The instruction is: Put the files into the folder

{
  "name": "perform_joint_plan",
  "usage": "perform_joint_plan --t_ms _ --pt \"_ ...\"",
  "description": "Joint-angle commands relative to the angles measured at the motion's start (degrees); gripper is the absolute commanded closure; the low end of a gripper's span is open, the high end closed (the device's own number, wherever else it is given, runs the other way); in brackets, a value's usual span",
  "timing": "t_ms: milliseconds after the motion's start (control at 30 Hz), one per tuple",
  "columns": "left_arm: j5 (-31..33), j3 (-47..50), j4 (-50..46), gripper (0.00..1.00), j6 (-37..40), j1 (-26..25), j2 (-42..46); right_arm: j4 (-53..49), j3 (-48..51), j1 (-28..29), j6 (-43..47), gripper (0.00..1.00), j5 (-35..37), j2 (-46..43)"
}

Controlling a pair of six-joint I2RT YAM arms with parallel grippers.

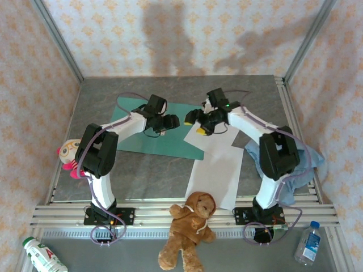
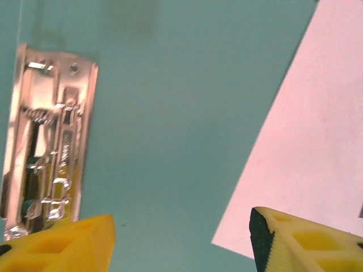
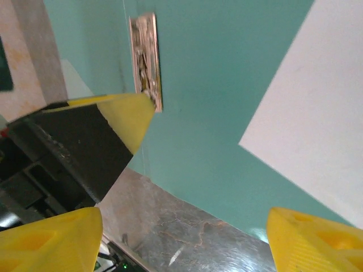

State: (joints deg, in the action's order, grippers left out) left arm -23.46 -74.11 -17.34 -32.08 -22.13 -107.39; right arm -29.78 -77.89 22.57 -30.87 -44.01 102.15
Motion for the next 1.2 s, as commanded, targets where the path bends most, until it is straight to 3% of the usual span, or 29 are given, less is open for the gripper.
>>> perform_joint_plan --t_ms 0,200,500,1167 --pt "1.4 -6.2 -4.3 0.35 1.1 -2.1 -1.4 -6.2 1.6 -5.9 3.1 0.24 3.9 -2.9" --pt "3.0 -21.1 -11.9 0.34 4.0 -6.0 -11.9 -4.1 8.2 -14.9 2.6 0.25 6.1 -2.7" --pt "3.0 -37.6 -18.5 0.35 4.2 -8.3 -25.0 -0.3 9.8 -19.5 2.4 0.25 8.5 2.9" --pt "0.9 -38.1 -17.3 0.33 2.8 -8.8 -29.3 4.4 7.9 -19.4 1.7 0.26 6.0 10.2"
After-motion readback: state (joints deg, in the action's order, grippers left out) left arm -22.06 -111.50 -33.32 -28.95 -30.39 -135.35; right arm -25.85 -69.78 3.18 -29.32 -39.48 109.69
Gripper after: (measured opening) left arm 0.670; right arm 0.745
